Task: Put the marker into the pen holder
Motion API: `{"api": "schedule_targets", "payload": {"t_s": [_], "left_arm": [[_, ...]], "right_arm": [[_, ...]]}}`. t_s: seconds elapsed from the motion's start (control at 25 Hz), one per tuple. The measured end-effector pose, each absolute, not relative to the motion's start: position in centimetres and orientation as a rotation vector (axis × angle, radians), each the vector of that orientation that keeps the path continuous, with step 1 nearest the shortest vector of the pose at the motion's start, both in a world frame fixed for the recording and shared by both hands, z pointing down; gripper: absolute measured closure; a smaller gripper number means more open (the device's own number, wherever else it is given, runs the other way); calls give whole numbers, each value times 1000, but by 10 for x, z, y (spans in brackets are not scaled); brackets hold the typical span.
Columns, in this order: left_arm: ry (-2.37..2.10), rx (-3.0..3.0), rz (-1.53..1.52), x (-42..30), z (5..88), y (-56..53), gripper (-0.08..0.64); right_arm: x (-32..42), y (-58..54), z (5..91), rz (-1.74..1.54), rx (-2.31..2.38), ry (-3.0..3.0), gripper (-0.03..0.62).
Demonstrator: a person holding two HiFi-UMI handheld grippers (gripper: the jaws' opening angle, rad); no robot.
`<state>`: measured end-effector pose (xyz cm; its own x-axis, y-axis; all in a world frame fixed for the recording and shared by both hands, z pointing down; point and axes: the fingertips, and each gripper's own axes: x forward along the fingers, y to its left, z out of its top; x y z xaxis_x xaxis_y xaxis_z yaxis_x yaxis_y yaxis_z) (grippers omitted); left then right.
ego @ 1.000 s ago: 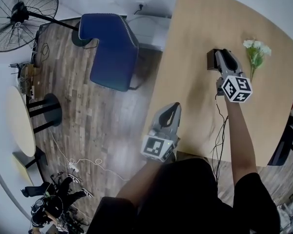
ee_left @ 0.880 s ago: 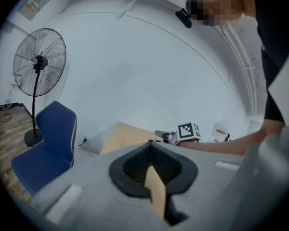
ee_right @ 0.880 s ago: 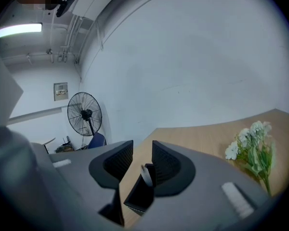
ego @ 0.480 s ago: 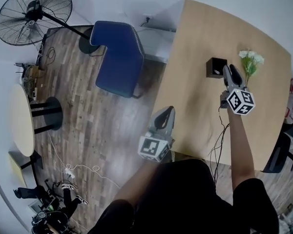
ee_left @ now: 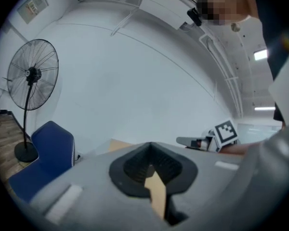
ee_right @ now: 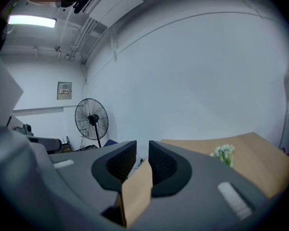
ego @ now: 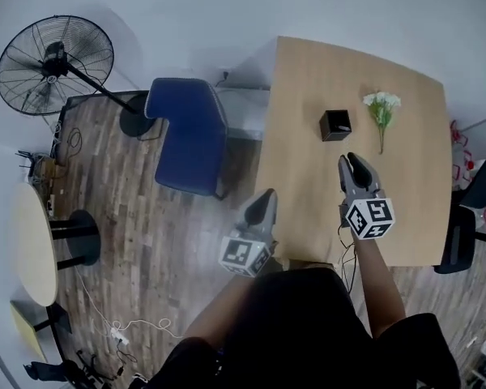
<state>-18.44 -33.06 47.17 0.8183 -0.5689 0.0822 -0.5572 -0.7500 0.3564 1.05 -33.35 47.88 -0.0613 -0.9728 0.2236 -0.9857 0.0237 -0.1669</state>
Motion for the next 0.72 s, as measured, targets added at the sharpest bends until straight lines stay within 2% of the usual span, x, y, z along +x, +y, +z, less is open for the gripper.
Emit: {"api": "schedule_targets", "payload": {"t_s": [0.08, 0.28, 0.72], "left_arm": [[-795, 2666, -63, -193, 462, -326, 557], [-647, 2710, -81, -212, 446, -310, 557], [-585, 2789, -119, -224, 410, -278, 557]], "right_arm": [[-12, -306, 473, 478, 2167, -2172, 513], [-56, -247, 461, 534, 2258, -2059, 589], [-66, -176, 414, 409, 2377, -1944, 589]]}}
